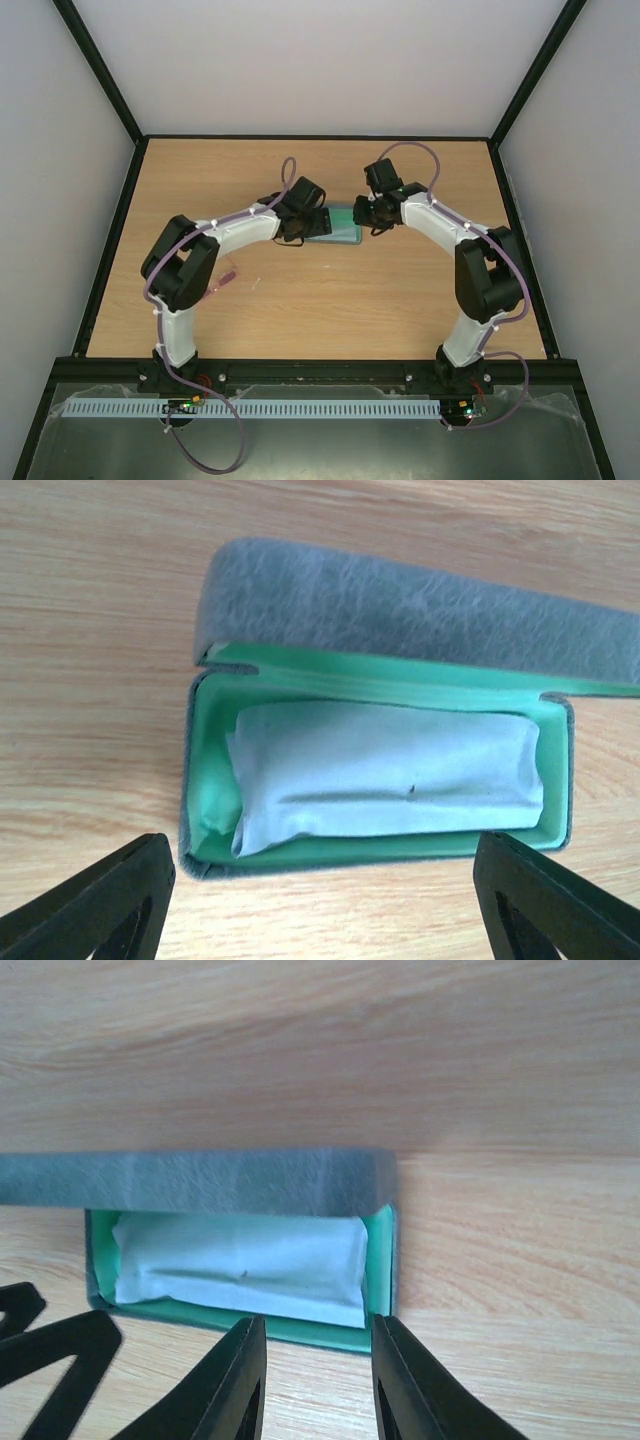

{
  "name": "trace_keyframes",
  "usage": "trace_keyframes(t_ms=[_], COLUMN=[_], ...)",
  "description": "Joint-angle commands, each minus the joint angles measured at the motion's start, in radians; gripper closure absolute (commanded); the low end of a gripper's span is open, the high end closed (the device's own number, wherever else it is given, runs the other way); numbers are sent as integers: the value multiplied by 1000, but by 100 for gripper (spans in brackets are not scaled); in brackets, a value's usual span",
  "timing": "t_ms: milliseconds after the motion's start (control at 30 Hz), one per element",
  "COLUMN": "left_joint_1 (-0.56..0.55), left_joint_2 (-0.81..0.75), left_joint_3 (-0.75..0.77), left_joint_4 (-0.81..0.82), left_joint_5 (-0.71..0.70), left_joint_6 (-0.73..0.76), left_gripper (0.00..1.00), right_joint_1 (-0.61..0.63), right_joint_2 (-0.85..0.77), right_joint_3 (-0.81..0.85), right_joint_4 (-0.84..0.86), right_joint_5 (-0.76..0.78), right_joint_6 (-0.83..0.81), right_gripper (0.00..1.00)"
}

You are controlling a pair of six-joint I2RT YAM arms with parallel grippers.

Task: Organize the sunglasses
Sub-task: Place the glasses cleaning cloth in the sunglasses case, then move the sunglasses case at the center of the board.

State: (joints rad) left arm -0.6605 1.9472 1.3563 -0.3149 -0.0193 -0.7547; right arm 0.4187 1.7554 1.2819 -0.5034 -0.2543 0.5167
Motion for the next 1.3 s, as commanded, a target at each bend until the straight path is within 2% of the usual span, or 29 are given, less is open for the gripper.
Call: trace_keyframes(t_ms=[0, 100, 200, 300, 367, 433, 500, 600, 733, 833, 1000, 1267], left_joint_1=[9, 24, 50, 73, 80, 86, 89, 98, 109, 117, 122, 130], left_joint_2=[-73, -132, -164, -148, -136, -137, -161, -210, -293, -364, -468, -533], left_joint_3=[-65, -137, -198, -204, -205, -212, -229, -259, -319, -386, -481, -541], left_joint_4=[0, 15, 31, 34, 34, 36, 39, 37, 26, 23, 22, 23], left_joint_5=[-8, -16, -9, 8, 16, 21, 20, 21, 23, 35, 44, 55], left_joint_6=[-8, -8, -1, 12, 18, 18, 18, 17, 14, 9, 1, 2], left_gripper=[15, 17, 24, 43, 59, 66, 66, 60, 37, 28, 25, 25], right_joint_1=[-2, 8, 20, 42, 59, 80, 107, 134, 157, 166, 180, 193], right_joint_2=[-22, -7, 15, 45, 64, 90, 114, 146, 196, 224, 224, 179], right_joint_3=[-52, -53, -46, -21, 0, 25, 49, 75, 106, 109, 60, -33], right_joint_4=[20, 30, 36, 31, 26, 13, 4, 0, -4, -1, 22, 47], right_joint_5=[-21, -21, -9, 21, 36, 54, 78, 101, 127, 135, 153, 170], right_joint_6=[9, 11, 15, 17, 18, 20, 24, 31, 38, 43, 55, 73], right_gripper=[69, 69, 70, 70, 71, 75, 76, 76, 76, 76, 75, 75])
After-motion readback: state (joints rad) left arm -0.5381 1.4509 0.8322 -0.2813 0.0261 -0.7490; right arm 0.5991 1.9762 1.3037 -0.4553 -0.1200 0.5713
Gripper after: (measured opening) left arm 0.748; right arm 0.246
